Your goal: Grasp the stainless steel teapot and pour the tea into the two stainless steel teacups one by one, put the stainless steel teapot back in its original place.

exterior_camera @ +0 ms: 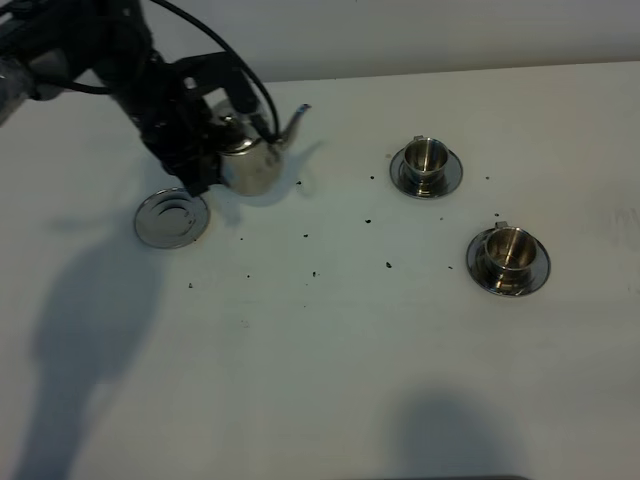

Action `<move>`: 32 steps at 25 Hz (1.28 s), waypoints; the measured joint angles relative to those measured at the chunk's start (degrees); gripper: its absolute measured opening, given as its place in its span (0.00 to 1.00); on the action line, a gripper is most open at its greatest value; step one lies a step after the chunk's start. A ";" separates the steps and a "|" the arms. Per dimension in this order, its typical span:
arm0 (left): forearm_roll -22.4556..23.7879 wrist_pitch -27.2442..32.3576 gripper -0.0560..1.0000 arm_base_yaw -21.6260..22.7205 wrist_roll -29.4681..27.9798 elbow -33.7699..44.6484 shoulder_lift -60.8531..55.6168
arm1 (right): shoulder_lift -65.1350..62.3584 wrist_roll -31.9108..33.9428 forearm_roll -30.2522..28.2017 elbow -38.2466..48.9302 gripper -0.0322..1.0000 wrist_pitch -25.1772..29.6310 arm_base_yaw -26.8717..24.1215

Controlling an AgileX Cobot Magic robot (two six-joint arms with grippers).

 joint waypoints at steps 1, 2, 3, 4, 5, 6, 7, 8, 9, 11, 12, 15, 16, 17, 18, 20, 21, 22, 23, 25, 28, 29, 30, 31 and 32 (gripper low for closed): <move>-0.01 -0.28 0.26 -1.20 0.05 0.00 0.00 | 0.00 0.00 0.00 0.00 0.26 0.00 0.00; -0.08 -0.69 0.26 -2.40 0.02 0.00 0.00 | 0.00 0.00 0.00 0.00 0.26 0.00 0.00; -0.08 -1.10 0.26 -3.37 0.07 0.00 0.00 | 0.00 0.00 0.00 0.00 0.26 0.00 0.00; -0.23 -1.49 0.26 -4.55 0.07 0.00 0.00 | 0.00 0.00 0.00 0.00 0.26 0.00 0.00; -0.31 -1.73 0.26 -5.68 0.07 0.00 0.00 | 0.00 0.00 0.00 0.00 0.26 0.00 0.00; -0.36 -1.95 0.26 -6.75 0.07 0.00 -0.02 | 0.00 0.00 0.00 0.00 0.26 0.00 0.00; -0.36 -2.16 0.26 -7.61 0.07 0.00 -0.02 | 0.00 0.00 0.00 0.00 0.26 0.00 0.00; -0.43 -2.27 0.26 -8.55 0.07 0.00 -0.02 | 0.00 0.00 0.00 0.00 0.26 0.00 0.00; -0.55 -2.27 0.26 -9.42 0.07 0.00 -0.02 | 0.00 0.00 0.00 0.00 0.26 0.00 0.00; -0.93 -2.27 0.26 -10.90 0.07 0.00 -0.02 | 0.00 0.00 0.00 0.00 0.26 0.00 0.00; -1.15 -2.27 0.26 -11.62 0.07 0.00 -0.02 | 0.00 0.00 0.00 0.00 0.26 0.00 0.00; -1.92 -2.21 0.26 -13.52 -0.51 0.00 -0.02 | 0.00 0.00 0.00 0.00 0.26 0.00 0.00; -1.99 -2.21 0.26 -14.20 -0.79 0.00 -0.02 | 0.00 0.00 0.00 0.00 0.26 0.00 0.00; -2.03 -2.16 0.26 -14.80 -1.03 0.00 -0.02 | 0.00 0.00 0.00 0.00 0.26 0.00 0.00; -2.03 -1.98 0.26 -15.58 -1.20 0.00 -0.02 | 0.00 0.00 0.00 0.00 0.26 0.00 0.00; -2.03 -1.69 0.26 -17.20 -1.38 0.00 -0.02 | 0.00 0.00 0.00 0.00 0.26 0.00 0.00; -2.03 -1.69 0.26 -17.94 -1.43 0.00 -0.02 | 0.00 0.00 0.00 0.00 0.26 0.00 0.00; -2.03 -1.69 0.26 -18.78 -1.43 0.00 -0.02 | 0.00 0.00 0.00 0.00 0.26 0.00 0.00; -1.98 -1.69 0.26 -19.60 -1.49 0.00 -0.02 | 0.00 0.00 0.00 0.00 0.26 0.00 0.00; -1.55 -1.69 0.26 -21.02 -2.55 0.00 -0.02 | 0.00 0.00 0.00 0.00 0.26 0.00 0.00; 1.69 -1.75 0.26 -23.03 -5.92 0.00 -0.02 | 0.00 0.00 0.00 0.00 0.26 0.00 0.00; 3.46 -1.75 0.26 -23.68 -7.45 0.00 -0.02 | 0.00 -0.05 0.00 0.00 0.26 0.00 0.00; 5.07 -1.69 0.26 -24.31 -8.83 0.00 -0.02 | 0.00 -0.05 0.00 0.00 0.26 0.00 0.00; 7.36 -1.69 0.26 -24.92 -10.43 0.00 -0.02 | 0.00 -0.05 0.00 0.00 0.26 0.00 0.00; 9.01 -1.69 0.26 -25.41 -11.89 0.00 -0.02 | 0.00 -0.05 0.00 0.00 0.26 0.00 0.00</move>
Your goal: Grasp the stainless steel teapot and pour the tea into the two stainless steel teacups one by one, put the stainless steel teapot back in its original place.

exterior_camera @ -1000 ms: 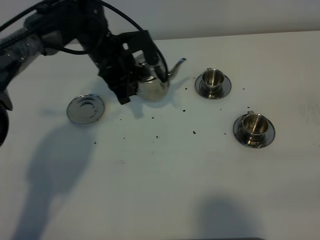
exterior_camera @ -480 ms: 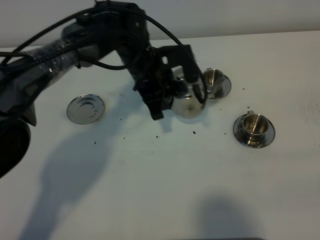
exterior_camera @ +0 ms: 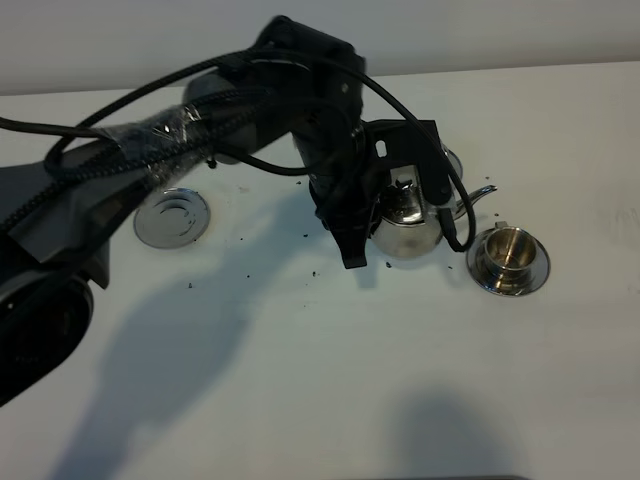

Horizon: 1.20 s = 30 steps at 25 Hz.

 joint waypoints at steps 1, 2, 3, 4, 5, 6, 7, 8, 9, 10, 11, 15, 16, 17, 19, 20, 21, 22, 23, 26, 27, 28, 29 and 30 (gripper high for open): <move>1.92 0.00 0.26 -0.60 -1.46 0.00 0.00 | 0.00 0.00 0.00 0.00 0.26 0.00 0.00; 3.40 0.00 0.26 -1.14 -2.72 0.00 0.00 | 0.00 0.00 0.00 0.00 0.26 0.00 0.00; 5.07 0.00 0.26 -1.63 -3.93 0.00 0.00 | 0.00 0.00 0.00 0.00 0.26 0.00 0.00; 6.54 0.00 0.26 -2.23 -5.18 0.00 0.00 | 0.00 0.00 0.00 0.00 0.26 0.00 0.00; 7.60 0.06 0.26 -2.89 -5.95 0.00 0.00 | 0.00 0.00 0.00 0.00 0.26 0.00 0.00; 8.62 0.10 0.26 -3.56 -6.44 0.00 0.00 | 0.00 0.00 0.00 0.00 0.26 0.00 0.00; 9.42 0.10 0.26 -4.08 -7.00 0.00 0.00 | 0.00 0.00 0.00 0.00 0.26 0.00 0.00; 10.12 0.10 0.26 -4.64 -7.65 0.00 0.00 | 0.00 0.00 0.00 0.00 0.26 0.00 0.00; 10.38 0.10 0.26 -5.12 -8.20 0.00 0.00 | 0.00 0.00 0.00 0.00 0.26 0.00 0.00; 10.62 0.23 0.26 -5.31 -8.63 0.00 0.00 | 0.00 0.00 0.00 0.00 0.26 0.00 0.00; 10.61 0.40 0.26 -5.63 -8.77 0.00 0.00 | 0.00 0.00 0.00 0.00 0.26 0.00 0.00; 13.61 1.11 0.26 -7.17 -10.72 0.00 0.00 | 0.00 0.00 0.00 0.00 0.26 0.00 0.00; 14.60 1.33 0.26 -7.57 -11.23 0.00 0.00 | 0.00 0.00 0.00 0.00 0.26 0.00 0.00; 15.44 1.46 0.26 -7.92 -11.67 0.00 0.00 | 0.00 0.00 0.00 0.00 0.26 0.00 0.00; 17.38 1.59 0.26 -8.57 -13.14 0.00 0.00 | 0.00 0.00 0.00 0.00 0.26 0.00 0.00; 18.32 1.68 0.26 -8.72 -13.68 0.00 0.00 | 0.00 0.00 0.00 0.00 0.26 0.00 0.00; 19.04 1.96 0.26 -8.98 -14.37 0.00 0.00 | 0.00 0.00 0.00 0.00 0.26 0.00 0.00; 19.97 2.13 0.26 -9.20 -14.97 0.00 0.21 | 0.00 0.00 0.00 0.00 0.26 0.00 0.00; 20.55 2.38 0.26 -9.35 -15.41 0.00 0.58 | 0.00 0.00 0.00 0.00 0.26 0.00 0.00; 22.53 2.83 0.26 -10.06 -16.09 0.00 2.06 | 0.00 0.00 0.00 0.00 0.26 0.00 0.00; 23.00 2.80 0.26 -10.35 -16.11 0.00 2.52 | 0.00 0.00 0.00 0.00 0.26 0.00 0.00; 23.44 2.72 0.26 -10.65 -16.11 0.00 2.72 | 0.00 0.00 0.00 0.00 0.26 0.00 0.00; 23.84 2.42 0.26 -10.92 -16.23 0.00 2.78 | 0.00 0.00 0.00 0.00 0.26 0.00 0.00; 24.23 2.04 0.26 -11.19 -16.53 0.00 2.66 | 0.00 0.00 0.00 0.00 0.26 0.00 0.00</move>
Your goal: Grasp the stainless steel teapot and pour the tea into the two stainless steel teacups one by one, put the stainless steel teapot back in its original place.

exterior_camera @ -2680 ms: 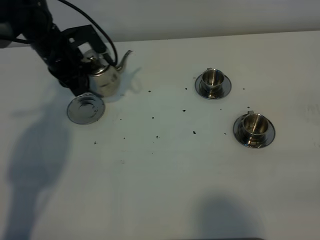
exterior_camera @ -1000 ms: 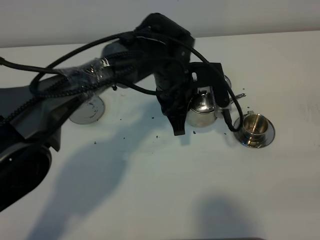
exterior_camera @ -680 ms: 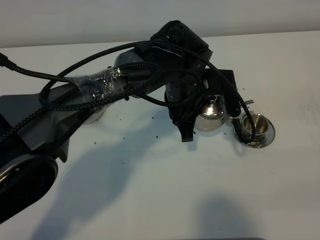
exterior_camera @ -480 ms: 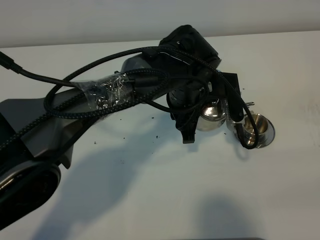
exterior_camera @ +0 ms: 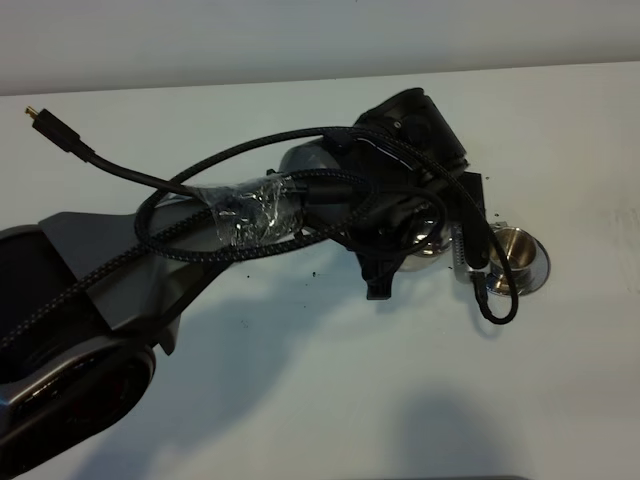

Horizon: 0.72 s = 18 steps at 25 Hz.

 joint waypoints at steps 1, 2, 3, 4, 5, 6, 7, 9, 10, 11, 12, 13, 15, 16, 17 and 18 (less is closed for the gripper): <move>0.80 -0.28 0.26 -0.22 -0.52 0.00 0.00 | 0.00 0.00 0.00 0.00 0.26 0.00 0.00; 1.63 -0.43 0.26 -0.35 -1.20 0.00 0.00 | 0.00 0.00 0.00 0.00 0.26 0.00 0.00; 2.38 -0.43 0.26 -0.56 -1.93 0.00 0.06 | 0.00 0.00 0.00 0.00 0.26 0.00 0.00; 3.12 -0.38 0.26 -0.75 -2.43 0.00 0.28 | 0.00 0.00 0.00 0.00 0.26 0.00 0.00; 3.84 -0.38 0.26 -0.90 -2.90 0.00 0.41 | 0.00 0.00 0.00 0.00 0.26 0.00 0.00; 4.41 -0.38 0.26 -1.02 -3.33 0.00 0.64 | 0.00 0.00 0.00 0.00 0.26 0.00 0.00; 4.96 -0.38 0.26 -1.21 -3.84 0.00 0.87 | 0.00 0.00 0.00 0.00 0.26 0.00 0.00; 6.11 -0.32 0.26 -1.52 -5.09 0.00 1.02 | 0.00 0.00 0.00 0.00 0.26 0.00 0.00; 6.79 -0.32 0.26 -1.71 -5.89 0.00 1.07 | 0.00 0.00 0.00 0.00 0.26 0.00 0.00; 7.39 -0.28 0.26 -1.95 -6.33 -0.07 1.07 | 0.00 0.00 0.00 0.00 0.26 0.00 0.00; 7.62 -0.10 0.26 -2.08 -6.71 -0.55 1.34 | 0.00 0.00 0.00 0.00 0.26 0.00 0.00; 7.74 -0.10 0.26 -2.26 -6.84 -1.08 1.64 | 0.00 0.00 0.00 0.00 0.26 0.00 0.00; 8.03 0.28 0.26 -2.62 -6.91 -2.85 2.85 | 0.00 0.00 0.00 0.00 0.26 0.00 0.00; 8.16 0.63 0.26 -2.80 -6.91 -3.85 3.49 | 0.00 0.00 0.00 0.00 0.26 0.00 0.00; 8.45 1.17 0.26 -2.98 -6.91 -5.14 4.36 | 0.00 0.00 0.00 0.00 0.26 0.00 0.00; 8.83 1.93 0.26 -3.19 -6.78 -6.49 5.29 | 0.00 0.00 0.00 0.00 0.26 0.00 0.00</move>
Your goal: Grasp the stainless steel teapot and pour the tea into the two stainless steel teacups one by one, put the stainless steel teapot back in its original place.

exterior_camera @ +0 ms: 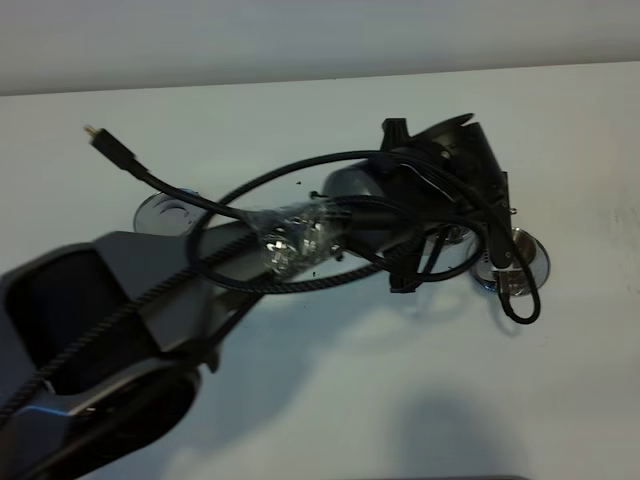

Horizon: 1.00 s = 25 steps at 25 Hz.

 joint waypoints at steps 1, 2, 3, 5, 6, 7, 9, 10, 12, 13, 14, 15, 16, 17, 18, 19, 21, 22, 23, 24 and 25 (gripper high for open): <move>0.17 0.82 0.26 -0.27 0.33 -1.40 0.86 | 0.00 0.00 0.00 0.00 0.26 0.00 0.00; 0.36 1.64 0.26 -0.48 0.98 -2.38 1.51 | 0.00 0.00 0.00 0.00 0.26 0.00 0.00; 0.45 2.73 0.26 -0.67 1.96 -3.28 2.08 | 0.00 0.00 0.00 0.00 0.26 0.00 0.00; 0.58 3.68 0.26 -0.86 3.26 -3.99 2.60 | 0.00 0.00 0.00 0.00 0.26 0.00 0.00; 0.94 4.07 0.26 -0.90 3.69 -4.16 2.60 | 0.00 0.00 0.00 0.00 0.26 0.00 0.00; 1.44 4.47 0.26 -0.90 3.92 -4.28 2.60 | 0.00 0.00 0.00 0.00 0.26 0.00 0.00; 2.90 5.69 0.26 -0.90 4.64 -4.29 2.60 | 0.00 0.00 0.00 0.00 0.26 0.00 0.00; 3.31 5.69 0.26 -0.90 5.09 -4.40 2.60 | 0.00 0.00 0.00 0.00 0.26 0.00 0.00; 3.79 5.74 0.26 -0.90 5.65 -4.40 2.60 | 0.00 0.00 0.00 0.00 0.26 0.00 0.00; 4.56 5.74 0.26 -0.98 5.79 -4.46 2.60 | 0.00 0.00 0.00 0.00 0.26 0.00 0.00; 5.41 5.74 0.26 -1.12 5.92 -4.45 2.60 | 0.00 0.00 0.00 0.00 0.26 0.00 0.00; 6.21 5.74 0.26 -1.28 6.08 -4.45 2.60 | 0.00 0.00 0.00 0.00 0.26 0.00 0.00; 6.96 5.52 0.26 -1.42 6.33 -4.45 2.60 | 0.00 0.00 0.00 0.00 0.26 0.00 0.00; 7.68 5.47 0.26 -1.62 6.80 -4.45 2.60 | 0.00 0.00 0.00 0.00 0.26 0.00 0.00; 7.91 5.31 0.26 -1.84 7.23 -4.45 2.60 | 0.00 0.00 0.00 0.00 0.26 0.00 0.00; 8.26 5.14 0.26 -2.07 7.51 -4.45 2.60 | 0.00 0.00 0.00 0.00 0.26 0.00 0.00; 8.60 4.63 0.26 -2.40 8.22 -4.45 2.60 | 0.00 0.00 0.00 0.00 0.26 0.00 0.00; 8.66 4.22 0.26 -2.46 8.54 -4.45 2.60 | 0.00 0.00 0.00 0.00 0.26 0.00 0.00; 8.81 3.99 0.26 -2.48 8.82 -4.45 2.60 | 0.00 0.00 0.00 0.00 0.26 0.00 0.00; 8.86 3.93 0.26 -2.48 9.22 -4.45 2.60 | 0.00 0.00 0.00 0.00 0.26 0.00 0.00; 8.93 3.93 0.26 -2.48 9.56 -4.45 2.65 | 0.00 0.00 0.00 0.00 0.26 0.00 0.00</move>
